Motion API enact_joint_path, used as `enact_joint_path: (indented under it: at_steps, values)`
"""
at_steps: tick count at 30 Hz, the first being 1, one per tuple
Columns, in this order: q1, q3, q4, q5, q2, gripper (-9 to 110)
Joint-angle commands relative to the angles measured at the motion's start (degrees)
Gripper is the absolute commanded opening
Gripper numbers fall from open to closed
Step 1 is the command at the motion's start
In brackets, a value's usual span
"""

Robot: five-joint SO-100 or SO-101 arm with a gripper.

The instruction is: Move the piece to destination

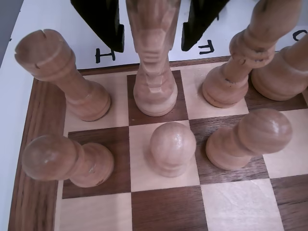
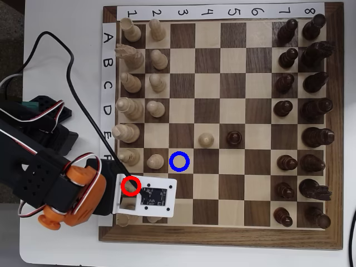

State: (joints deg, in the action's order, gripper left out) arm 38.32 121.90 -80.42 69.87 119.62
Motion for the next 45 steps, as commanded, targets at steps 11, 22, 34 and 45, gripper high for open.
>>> enact_joint_path:
  at_steps: [11,22,34,45]
  values:
    - [0.7,-2.7,-0.1,0.5,-0.4,10]
    - [1.1,-3.1,0.4,1.1,-0.6,4]
    - [1.4,-4.1,2.3,0.4,0.0,0]
    - [2.7,-6.4,0.1,-1.7,2.0,0]
